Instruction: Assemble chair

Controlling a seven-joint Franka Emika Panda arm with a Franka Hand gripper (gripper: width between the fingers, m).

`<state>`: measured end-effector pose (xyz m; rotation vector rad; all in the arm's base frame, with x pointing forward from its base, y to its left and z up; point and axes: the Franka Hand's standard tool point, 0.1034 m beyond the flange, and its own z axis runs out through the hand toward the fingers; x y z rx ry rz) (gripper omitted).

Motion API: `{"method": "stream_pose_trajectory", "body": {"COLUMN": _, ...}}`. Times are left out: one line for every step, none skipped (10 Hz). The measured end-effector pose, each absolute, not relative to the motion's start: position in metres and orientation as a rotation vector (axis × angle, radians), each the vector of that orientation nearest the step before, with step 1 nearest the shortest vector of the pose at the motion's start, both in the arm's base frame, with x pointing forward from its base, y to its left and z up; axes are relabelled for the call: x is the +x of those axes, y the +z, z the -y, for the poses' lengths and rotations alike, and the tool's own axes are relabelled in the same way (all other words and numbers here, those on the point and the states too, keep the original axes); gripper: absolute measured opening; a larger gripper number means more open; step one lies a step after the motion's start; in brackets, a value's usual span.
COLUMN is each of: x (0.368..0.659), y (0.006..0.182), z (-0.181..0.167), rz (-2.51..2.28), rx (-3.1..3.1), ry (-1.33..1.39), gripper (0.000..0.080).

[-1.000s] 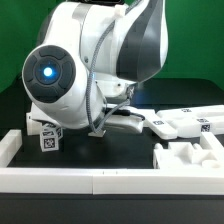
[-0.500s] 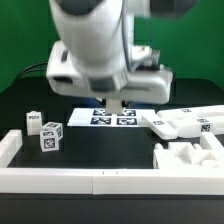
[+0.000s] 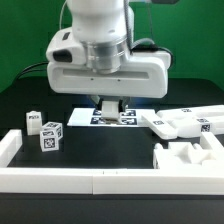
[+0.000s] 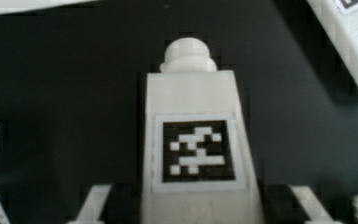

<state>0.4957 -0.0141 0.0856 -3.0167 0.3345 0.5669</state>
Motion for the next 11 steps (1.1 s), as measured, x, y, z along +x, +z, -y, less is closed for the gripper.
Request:
{"method": "stream_pose_trajectory", "body": {"x": 0.533, "y": 0.113, "z": -0.013, "rz": -0.239, "rx": -3.043, "ry": 0.378, "gripper": 0.0284}}
{"method": "stream_pose_trajectory", "body": {"x": 0.558, "y": 0.133, "z": -0.030, "rz": -0.167, "rx": -3.064, "ry": 0.188, "gripper": 0.0284}}
{"method": "stream_pose_trajectory", "body": {"x": 0.557, "y": 0.134, "z": -0.037, "rz": -0.161, "rx": -3.076, "ry": 0.059, "gripper": 0.0284}}
{"method": "stream_pose_trajectory", "body": {"x": 0.552, "y": 0.130, "z": -0.035, "rz": -0.166, "rx": -3.080, "ry": -0.004, "gripper": 0.0284}}
{"method": "stream_pose_trajectory", "body": {"x": 0.560, "y": 0.131, "z": -0.033, "rz": -0.168, "rx": -3.086, "ry": -0.137, "gripper": 0.0285}}
{"method": "stream_pose_trajectory", "body": {"x": 0.562, "y": 0.130, "z": -0.033, "rz": -0.164, "rx": -3.088, "ry": -0.253, "gripper": 0.0285}}
{"method": "stream_pose_trajectory", "body": {"x": 0.566, "y": 0.129, "z": -0.036, "rz": -0.178, "rx": -3.085, "ry": -0.335, "gripper": 0.0285}}
{"method": "stream_pose_trajectory", "body": {"x": 0.588, "y": 0.132, "z": -0.055, "rz": -0.168, "rx": -3.059, "ry": -0.517, "gripper": 0.0285}}
{"method": "stream_pose_trajectory", "body": {"x": 0.601, "y": 0.132, "z": -0.068, "rz": -0.195, "rx": -3.031, "ry": -0.605, "gripper": 0.0285}}
{"method": "stream_pose_trajectory", "body": {"x": 0.613, "y": 0.135, "z": -0.088, "rz": -0.246, "rx": -2.984, "ry": -0.706, "gripper": 0.0285}}
{"method": "stream_pose_trajectory", "body": {"x": 0.609, "y": 0.133, "z": -0.112, "rz": -0.268, "rx": -2.926, "ry": -0.855, "gripper": 0.0285}}
